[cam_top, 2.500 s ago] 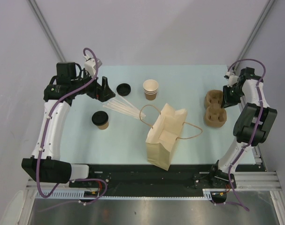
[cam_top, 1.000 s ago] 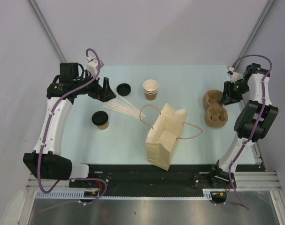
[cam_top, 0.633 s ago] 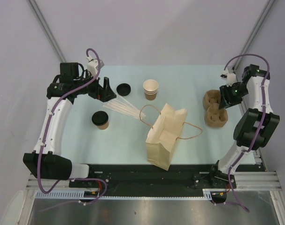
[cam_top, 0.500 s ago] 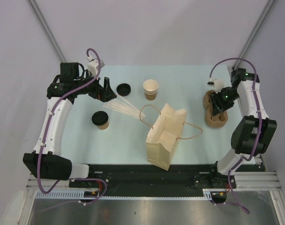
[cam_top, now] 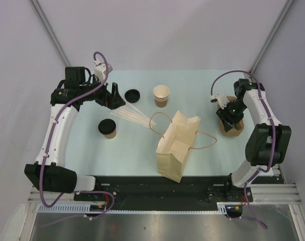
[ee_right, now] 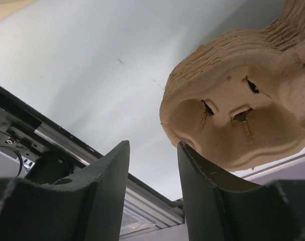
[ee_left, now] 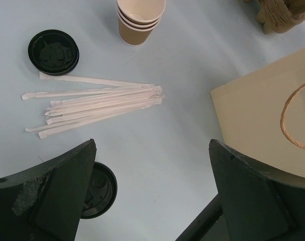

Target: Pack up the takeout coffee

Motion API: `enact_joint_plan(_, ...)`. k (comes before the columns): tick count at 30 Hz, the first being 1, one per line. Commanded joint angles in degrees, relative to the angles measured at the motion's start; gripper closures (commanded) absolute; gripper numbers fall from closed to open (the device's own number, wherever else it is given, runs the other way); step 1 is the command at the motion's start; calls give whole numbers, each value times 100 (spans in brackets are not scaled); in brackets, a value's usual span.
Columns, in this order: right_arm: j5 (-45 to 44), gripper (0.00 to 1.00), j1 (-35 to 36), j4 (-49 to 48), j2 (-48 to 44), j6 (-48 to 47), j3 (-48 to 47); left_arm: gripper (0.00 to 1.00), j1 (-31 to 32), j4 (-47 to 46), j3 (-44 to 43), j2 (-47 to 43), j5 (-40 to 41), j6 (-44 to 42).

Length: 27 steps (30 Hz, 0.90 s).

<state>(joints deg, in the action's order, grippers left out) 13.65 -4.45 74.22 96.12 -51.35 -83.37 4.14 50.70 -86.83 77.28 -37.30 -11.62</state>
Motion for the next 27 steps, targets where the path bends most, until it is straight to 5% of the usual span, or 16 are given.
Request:
enact_joint_plan(1, -231, 53, 49, -144, 91, -191, 32, 0, 43, -42, -221, -72, -85, -104)
enact_joint_plan(16, -433, 58, -12, -249, 346, -349, 111, 0, 43, -34, -185, -55, -93, -51)
enact_joint_plan(27, -512, 74, -47, -390, 390, -384, 120, 1, 34, -16, -203, -46, -76, -69)
